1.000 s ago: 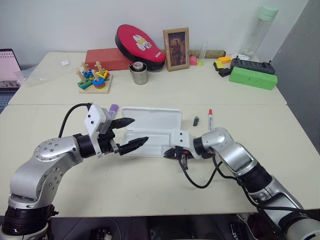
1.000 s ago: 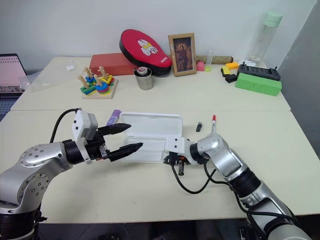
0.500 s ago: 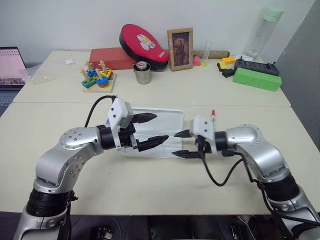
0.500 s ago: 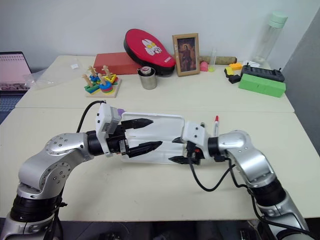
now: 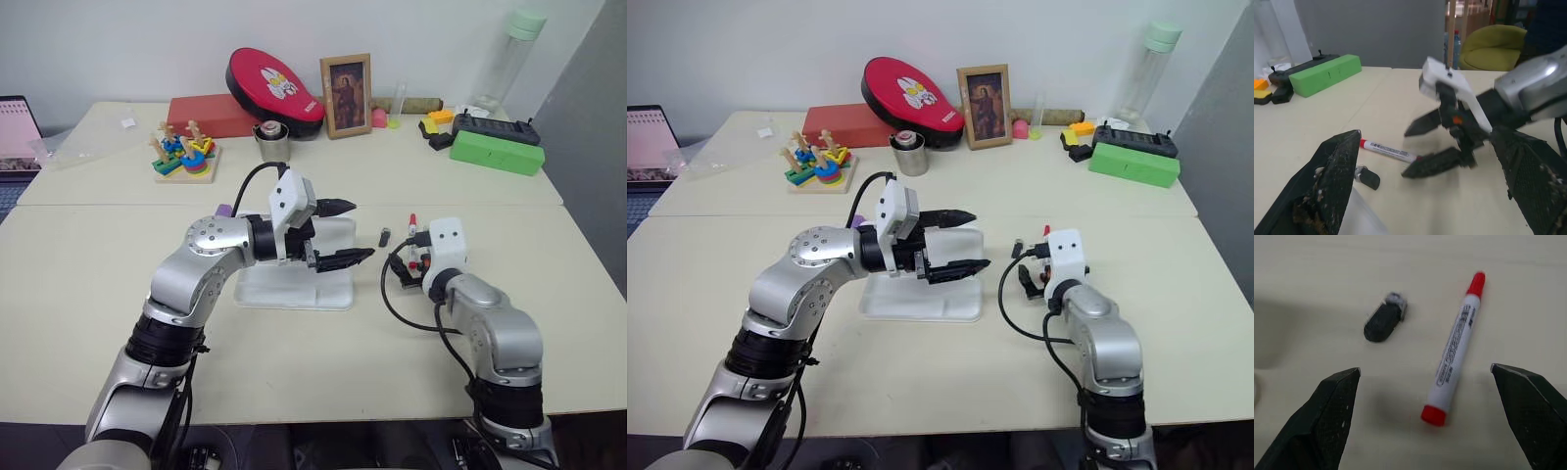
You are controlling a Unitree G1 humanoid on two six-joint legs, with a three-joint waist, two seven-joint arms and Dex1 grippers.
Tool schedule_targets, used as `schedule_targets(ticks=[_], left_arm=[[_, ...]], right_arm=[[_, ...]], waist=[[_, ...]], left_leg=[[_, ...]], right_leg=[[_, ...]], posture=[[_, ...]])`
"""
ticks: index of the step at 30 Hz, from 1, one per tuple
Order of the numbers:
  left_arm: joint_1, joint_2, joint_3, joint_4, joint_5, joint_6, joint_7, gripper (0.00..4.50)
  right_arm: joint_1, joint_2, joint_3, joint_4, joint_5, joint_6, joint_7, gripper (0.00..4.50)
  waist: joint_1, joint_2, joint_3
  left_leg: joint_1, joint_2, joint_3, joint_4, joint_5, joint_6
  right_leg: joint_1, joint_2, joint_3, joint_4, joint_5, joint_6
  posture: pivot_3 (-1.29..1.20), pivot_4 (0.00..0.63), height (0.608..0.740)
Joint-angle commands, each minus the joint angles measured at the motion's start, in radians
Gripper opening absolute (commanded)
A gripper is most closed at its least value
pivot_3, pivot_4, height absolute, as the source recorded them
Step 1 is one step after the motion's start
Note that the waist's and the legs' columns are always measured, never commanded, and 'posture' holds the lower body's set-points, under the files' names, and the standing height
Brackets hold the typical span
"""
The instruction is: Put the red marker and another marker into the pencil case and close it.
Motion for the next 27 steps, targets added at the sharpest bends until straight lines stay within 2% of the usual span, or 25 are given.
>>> schedule_targets(ticks=[1,4,10,13,19,23,27], left_arm=[[-0.03,-0.018,0.006,0.013,0.011,-0.031,-0.021,4.5],[-0.035,-0.027,0.01,0.021,0.015,-0.036,-0.029,4.5],[-0.041,-0.033,0.02,0.036,0.017,-0.04,-0.037,4.5],[-0.042,-0.036,0.021,0.044,0.021,-0.045,-0.038,4.5],[-0.041,-0.04,0.025,0.048,0.039,-0.062,-0.03,4.5],[-0.033,-0.038,0.043,0.027,0.031,-0.046,-0.014,4.5],[0.028,0.007,0.141,-0.058,-0.027,0.029,0.041,4.5]], right_arm=[[0.001,0.013,0.009,0.027,-0.028,-0.008,-0.069,4.49],[-0.002,0.023,0.005,0.043,-0.034,-0.016,-0.104,4.0],[-0.014,0.037,-0.023,0.037,-0.018,-0.028,-0.135,2.52],[-0.022,0.032,-0.037,0.035,-0.011,-0.027,-0.14,1.93],[-0.033,0.011,-0.057,0.009,-0.011,-0.028,-0.154,0.38],[-0.079,0.015,-0.11,0.007,0.034,-0.072,-0.138,0.32],[-0.181,-0.039,-0.158,0.014,0.116,-0.264,-0.034,0.32]], waist=[[0.0,0.0,0.0],[0.0,0.0,0.0],[0.003,0.0,0.0],[0.003,0.0,0.0],[0.001,0.0,0.0],[0.0,0.0,0.0],[-0.007,0.001,0.0]], left_leg=[[0.0,0.0,0.0,0.0,0.0,0.0],[0.0,0.0,0.0,0.0,0.0,0.0],[0.0,0.0,0.0,0.0,0.0,0.0],[0.0,0.0,0.0,0.0,0.0,0.0],[0.0,0.0,0.0,0.0,0.0,0.0],[0.0,0.0,0.0,0.0,0.0,0.0],[0.0,0.0,0.0,0.0,0.0,0.0]], right_leg=[[0.0,0.0,0.0,0.0,0.0,0.0],[0.0,0.0,0.0,0.0,0.0,0.0],[0.001,0.0,0.0,0.0,0.0,0.0],[0.001,0.0,0.0,0.0,0.0,0.0],[0.0,0.0,0.0,0.0,0.0,0.0],[0.0,0.0,0.0,0.0,0.0,0.0],[0.0,0.0,0.0,0.0,0.0,0.0]], posture=[[0.0,0.15,0.74],[0.0,0.15,0.74],[0.0,0.15,0.74],[0.0,0.15,0.74],[0.0,0.15,0.74],[0.0,0.15,0.74],[0.0,0.15,0.74]])
